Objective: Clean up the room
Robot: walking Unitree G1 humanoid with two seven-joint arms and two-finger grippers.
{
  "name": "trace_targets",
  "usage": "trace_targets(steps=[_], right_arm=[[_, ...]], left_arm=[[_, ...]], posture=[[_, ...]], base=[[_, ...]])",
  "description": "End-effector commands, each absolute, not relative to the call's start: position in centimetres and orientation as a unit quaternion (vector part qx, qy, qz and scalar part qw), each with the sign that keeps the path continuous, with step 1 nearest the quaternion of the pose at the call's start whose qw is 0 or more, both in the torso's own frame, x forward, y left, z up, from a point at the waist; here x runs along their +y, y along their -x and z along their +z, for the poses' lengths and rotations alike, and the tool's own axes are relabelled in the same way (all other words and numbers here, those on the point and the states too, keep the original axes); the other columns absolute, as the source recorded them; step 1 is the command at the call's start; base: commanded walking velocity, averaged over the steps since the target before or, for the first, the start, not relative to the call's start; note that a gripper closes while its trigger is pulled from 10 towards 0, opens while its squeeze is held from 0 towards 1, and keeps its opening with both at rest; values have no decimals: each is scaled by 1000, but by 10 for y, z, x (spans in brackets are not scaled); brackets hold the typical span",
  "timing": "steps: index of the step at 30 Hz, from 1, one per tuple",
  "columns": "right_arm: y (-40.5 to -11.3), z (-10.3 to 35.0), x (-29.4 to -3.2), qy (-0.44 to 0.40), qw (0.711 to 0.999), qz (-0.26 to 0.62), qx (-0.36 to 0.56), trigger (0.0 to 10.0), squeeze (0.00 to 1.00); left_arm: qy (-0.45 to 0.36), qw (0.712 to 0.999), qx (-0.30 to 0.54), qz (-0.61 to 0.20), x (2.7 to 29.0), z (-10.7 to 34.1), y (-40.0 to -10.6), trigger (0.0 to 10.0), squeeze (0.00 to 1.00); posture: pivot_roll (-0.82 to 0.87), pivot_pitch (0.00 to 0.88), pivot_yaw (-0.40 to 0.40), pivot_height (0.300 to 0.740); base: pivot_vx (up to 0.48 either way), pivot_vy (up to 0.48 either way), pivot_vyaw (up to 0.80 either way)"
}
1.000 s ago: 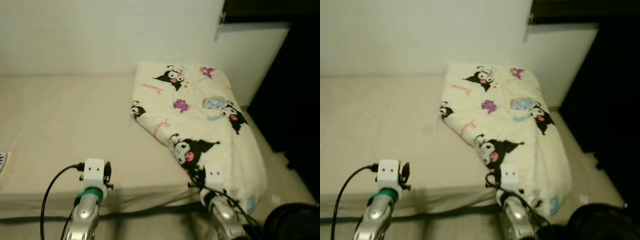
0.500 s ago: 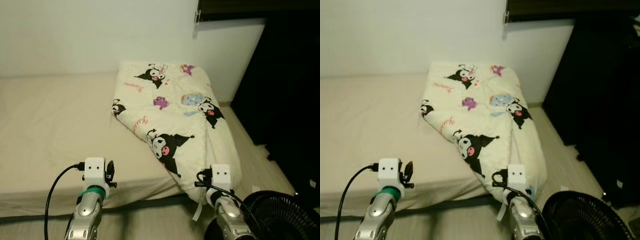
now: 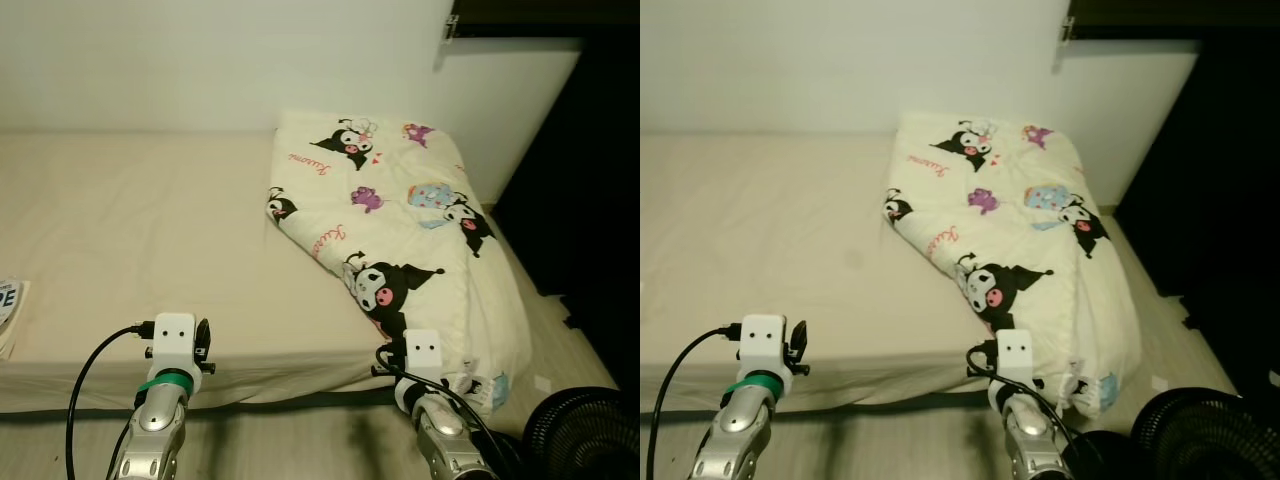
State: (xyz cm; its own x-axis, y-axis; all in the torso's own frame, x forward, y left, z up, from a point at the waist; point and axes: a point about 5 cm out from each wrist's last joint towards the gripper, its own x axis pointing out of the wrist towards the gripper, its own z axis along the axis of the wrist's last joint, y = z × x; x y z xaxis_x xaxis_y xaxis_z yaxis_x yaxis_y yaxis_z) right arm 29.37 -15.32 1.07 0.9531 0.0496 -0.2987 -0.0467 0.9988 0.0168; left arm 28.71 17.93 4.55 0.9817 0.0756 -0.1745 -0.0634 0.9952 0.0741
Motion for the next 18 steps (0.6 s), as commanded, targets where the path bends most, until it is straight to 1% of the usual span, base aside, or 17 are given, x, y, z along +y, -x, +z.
trace_targets(steps=[1, 3, 6, 8, 10, 18], right_arm=[[-290, 5, -157, 3, 986, 22, 166, 10000, 0], [-290, 5, -155, 5, 986, 27, 166, 10000, 0], [-290, 5, -154, 5, 985, 30, 168, 10000, 0], [-290, 5, -153, 8, 985, 33, 169, 10000, 0], [-290, 4, -155, -4, 985, 17, 172, 10000, 0], [-288, 3, -157, -12, 985, 14, 172, 10000, 0]], left_arm=[[-27, 996, 83, 24, 175, 47, -287, 10000, 0], [-23, 996, 80, 20, 175, 48, -287, 10000, 0], [-22, 996, 79, 18, 174, 49, -287, 10000, 0], [-24, 997, 78, 16, 174, 49, -286, 10000, 0], [-26, 997, 77, 16, 174, 49, -286, 10000, 0], [-27, 996, 79, 15, 175, 49, -287, 10000, 0]], posture=[[11, 0, 78, 740], [11, 0, 78, 740], [11, 0, 78, 740], [14, 0, 77, 740], [17, 0, 81, 740], [13, 0, 88, 740]], base=[[0, 0, 0], [0, 0, 0], [277, 0, 0], [311, 0, 800], [321, 0, 0], [318, 0, 0]])
